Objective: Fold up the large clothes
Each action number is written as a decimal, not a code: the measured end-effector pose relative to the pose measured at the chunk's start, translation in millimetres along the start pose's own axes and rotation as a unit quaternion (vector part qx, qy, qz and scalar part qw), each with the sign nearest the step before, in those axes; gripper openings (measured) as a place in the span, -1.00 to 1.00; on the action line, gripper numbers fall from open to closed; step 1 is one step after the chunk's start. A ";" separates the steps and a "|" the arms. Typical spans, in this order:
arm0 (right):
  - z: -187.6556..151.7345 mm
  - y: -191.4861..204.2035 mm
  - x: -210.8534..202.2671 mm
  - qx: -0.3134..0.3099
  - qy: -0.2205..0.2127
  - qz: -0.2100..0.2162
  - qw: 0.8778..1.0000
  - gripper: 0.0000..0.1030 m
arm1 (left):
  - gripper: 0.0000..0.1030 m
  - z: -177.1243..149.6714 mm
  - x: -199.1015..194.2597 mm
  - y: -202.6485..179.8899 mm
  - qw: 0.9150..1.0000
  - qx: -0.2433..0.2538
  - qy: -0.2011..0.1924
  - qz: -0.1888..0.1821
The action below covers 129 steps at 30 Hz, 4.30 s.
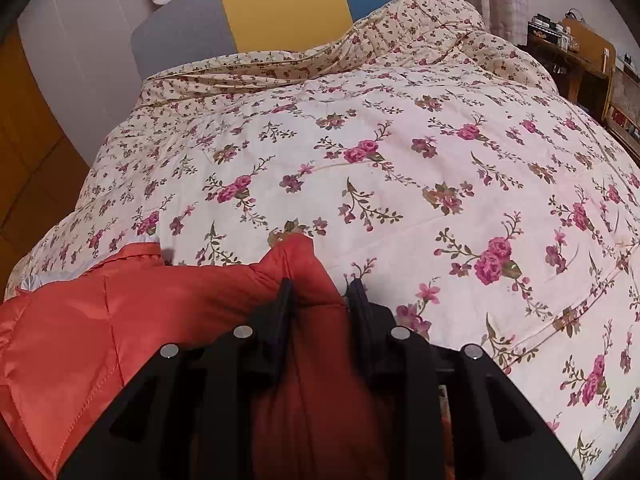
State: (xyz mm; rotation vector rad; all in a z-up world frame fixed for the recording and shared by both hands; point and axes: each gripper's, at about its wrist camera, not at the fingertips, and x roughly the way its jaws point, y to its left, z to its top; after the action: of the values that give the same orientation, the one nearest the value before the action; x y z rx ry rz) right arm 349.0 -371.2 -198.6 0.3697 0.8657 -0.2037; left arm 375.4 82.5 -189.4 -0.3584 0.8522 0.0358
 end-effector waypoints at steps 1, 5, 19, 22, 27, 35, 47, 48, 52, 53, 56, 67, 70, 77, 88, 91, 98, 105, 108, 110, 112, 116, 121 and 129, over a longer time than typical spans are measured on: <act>1.1 -1.9 -1.4 0.004 0.003 0.008 1.000 -0.26 | -0.26 1.5 -2.0 -0.7 1.000 0.002 0.005 0.002; 3.9 -4.0 -40.3 0.008 -0.045 0.016 0.999 0.24 | 0.58 3.1 -49.8 -3.0 0.999 -0.008 -0.042 -0.002; -52.5 116.7 -62.1 -0.183 -0.052 0.070 0.979 0.01 | 0.65 -84.8 -103.8 -135.5 0.976 0.193 -0.095 -0.030; -50.0 111.6 -43.3 -0.159 -0.043 0.080 0.983 0.02 | 0.65 -80.3 -74.7 -132.6 0.981 0.178 -0.070 -0.025; -51.4 113.8 -27.6 -0.161 -0.037 0.064 0.984 0.03 | 0.73 -76.1 -50.7 -129.2 0.984 0.164 -0.048 -0.045; -50.7 116.6 -15.7 -0.168 -0.042 0.050 0.984 0.05 | 0.78 -78.3 -37.0 -130.0 0.985 0.166 -0.035 -0.038; -59.4 99.0 -75.1 -0.177 -0.069 0.036 0.981 0.20 | 0.91 -88.9 -101.2 -108.7 0.981 0.183 -0.061 -0.001; -60.9 93.4 -83.7 -0.178 -0.078 0.027 0.981 0.20 | 0.92 -89.1 -106.5 -103.8 0.980 0.183 -0.071 0.011; -62.4 74.0 -93.4 -0.194 -0.095 -0.020 0.976 0.24 | 0.92 -79.0 -119.1 -80.6 0.978 0.166 -0.104 0.071; -61.5 70.7 -90.0 -0.194 -0.089 -0.028 0.977 0.25 | 0.92 -73.7 -115.4 -74.8 0.978 0.161 -0.101 0.089; -57.2 50.2 -70.5 -0.160 -0.057 -0.026 0.985 0.29 | 0.92 -60.4 -91.7 -58.8 0.983 0.135 -0.060 0.110; -63.8 44.3 -44.1 -0.156 -0.057 -0.021 0.986 0.40 | 0.94 -67.6 -63.5 -43.7 0.987 0.128 -0.047 0.085; -62.7 44.3 -43.6 -0.157 -0.057 -0.021 0.986 0.40 | 0.94 -69.0 -62.7 -43.7 0.988 0.123 -0.046 0.076; -61.3 46.7 -50.4 -0.165 -0.049 -0.029 0.985 0.40 | 0.94 -77.4 -86.4 -35.4 0.990 0.125 -0.044 0.046; -94.4 52.7 -113.9 -0.154 -0.068 0.008 0.986 0.42 | 0.94 -116.3 -165.6 12.7 0.991 0.077 -0.111 0.017; -109.0 58.1 -128.7 -0.149 -0.070 0.029 0.986 0.42 | 0.94 -126.6 -177.0 23.8 0.991 0.057 -0.117 0.021; -149.2 72.7 -160.3 -0.130 -0.069 0.081 0.986 0.40 | 0.94 -159.3 -193.8 37.1 0.993 0.060 -0.102 0.023; -182.8 98.7 -181.4 -0.153 -0.057 0.144 0.976 -0.48 | 0.62 -179.0 -189.1 62.8 0.997 -0.040 -0.040 -0.055; -192.5 112.6 -184.2 -0.176 -0.059 0.154 0.970 -0.62 | 0.42 -179.2 -179.8 68.3 0.994 -0.074 -0.016 -0.081; -195.0 118.1 -179.0 -0.185 -0.052 0.155 0.969 -0.69 | 0.42 -179.6 -179.7 69.2 0.991 -0.089 -0.022 -0.098; -197.1 122.4 -168.2 -0.190 -0.042 0.135 0.972 -0.76 | 0.42 -178.4 -176.9 69.2 0.989 -0.094 -0.023 -0.108; -204.0 128.5 -139.5 -0.206 -0.014 0.119 0.971 -0.77 | 0.42 -174.2 -168.7 67.9 0.985 -0.118 -0.024 -0.126; -207.3 130.4 -126.6 -0.214 -0.007 0.116 0.970 -0.77 | 0.42 -168.3 -159.9 66.4 0.978 -0.150 -0.040 -0.142; -178.8 122.0 -156.7 -0.176 -0.059 0.157 0.970 -0.74 | 0.42 -153.2 -146.5 62.0 0.976 -0.161 -0.061 -0.130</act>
State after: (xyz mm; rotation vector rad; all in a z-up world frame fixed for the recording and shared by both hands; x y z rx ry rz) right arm 163.1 -184.3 -154.5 0.1552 0.6985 0.2186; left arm 156.0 107.4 -191.2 -0.7631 0.6719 -0.0470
